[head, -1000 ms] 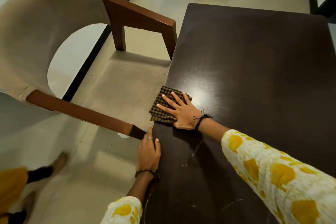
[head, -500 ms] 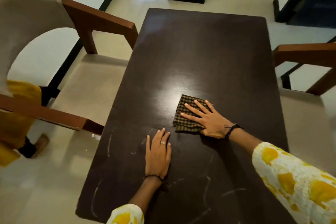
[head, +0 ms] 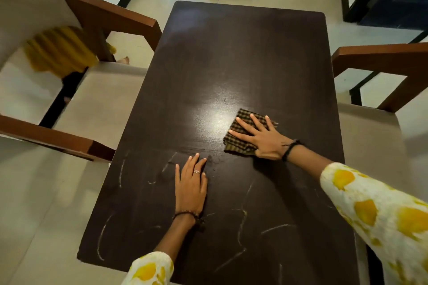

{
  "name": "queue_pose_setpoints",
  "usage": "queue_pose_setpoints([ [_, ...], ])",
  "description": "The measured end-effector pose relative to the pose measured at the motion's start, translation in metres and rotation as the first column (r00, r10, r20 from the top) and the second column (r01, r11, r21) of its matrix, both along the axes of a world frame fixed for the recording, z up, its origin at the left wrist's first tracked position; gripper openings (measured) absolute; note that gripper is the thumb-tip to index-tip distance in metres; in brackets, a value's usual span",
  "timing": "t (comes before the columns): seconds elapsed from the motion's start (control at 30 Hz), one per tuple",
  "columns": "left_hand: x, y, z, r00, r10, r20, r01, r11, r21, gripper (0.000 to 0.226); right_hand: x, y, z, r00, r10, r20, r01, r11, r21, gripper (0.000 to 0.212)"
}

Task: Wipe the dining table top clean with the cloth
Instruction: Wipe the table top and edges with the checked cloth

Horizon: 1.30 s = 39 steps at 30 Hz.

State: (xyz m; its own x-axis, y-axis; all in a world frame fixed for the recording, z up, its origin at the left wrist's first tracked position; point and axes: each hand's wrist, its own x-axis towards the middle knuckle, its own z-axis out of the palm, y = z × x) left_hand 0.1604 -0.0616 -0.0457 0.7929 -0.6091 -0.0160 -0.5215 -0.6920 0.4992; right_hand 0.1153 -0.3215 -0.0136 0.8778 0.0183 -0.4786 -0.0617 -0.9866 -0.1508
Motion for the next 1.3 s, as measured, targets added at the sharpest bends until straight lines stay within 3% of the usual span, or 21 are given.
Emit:
queue_pose_setpoints([
  [0.23, -0.006, -0.005, 0.006, 0.997, -0.049, 0.055, 0.043, 0.994, 0.098, 0.043, -0.005, 0.011, -0.004, 0.993, 0.005, 0.118, -0.009, 0.999, 0.034, 0.087],
  [0.33, -0.012, -0.009, 0.012, 0.957, -0.271, 0.101, 0.258, 0.958, 0.125, 0.047, -0.036, -0.005, -0.008, 0.981, -0.004, 0.196, -0.004, 0.999, 0.039, 0.088],
  [0.43, -0.026, -0.025, 0.018, 0.842, -0.526, 0.124, 0.512, 0.85, 0.126, 0.049, -0.079, -0.028, -0.009, 0.972, -0.047, 0.228, 0.051, 0.999, -0.01, 0.092],
  [0.57, -0.048, -0.051, 0.021, 0.73, -0.677, 0.093, 0.657, 0.733, 0.175, 0.05, -0.128, -0.057, -0.003, 0.961, -0.191, 0.202, 0.208, 0.976, -0.066, 0.097],
  [0.73, -0.06, -0.064, 0.019, 0.777, -0.629, 0.021, 0.615, 0.766, 0.187, 0.045, -0.161, -0.047, 0.003, 0.901, -0.402, 0.164, 0.42, 0.903, -0.089, 0.094],
  [0.93, -0.069, -0.061, 0.02, 0.777, -0.622, 0.097, 0.594, 0.776, 0.211, 0.052, -0.186, 0.009, 0.008, 0.813, -0.578, 0.07, 0.581, 0.813, -0.036, 0.094],
  [1.1, -0.074, -0.062, 0.016, 0.79, -0.6, 0.127, 0.574, 0.796, 0.192, 0.053, -0.215, 0.052, 0.008, 0.734, -0.675, 0.077, 0.677, 0.736, -0.01, 0.075],
  [1.3, -0.076, -0.058, 0.006, 0.798, -0.589, 0.126, 0.568, 0.806, 0.168, 0.043, -0.2, 0.015, -0.007, 0.713, -0.688, 0.139, 0.697, 0.717, -0.024, 0.073],
])
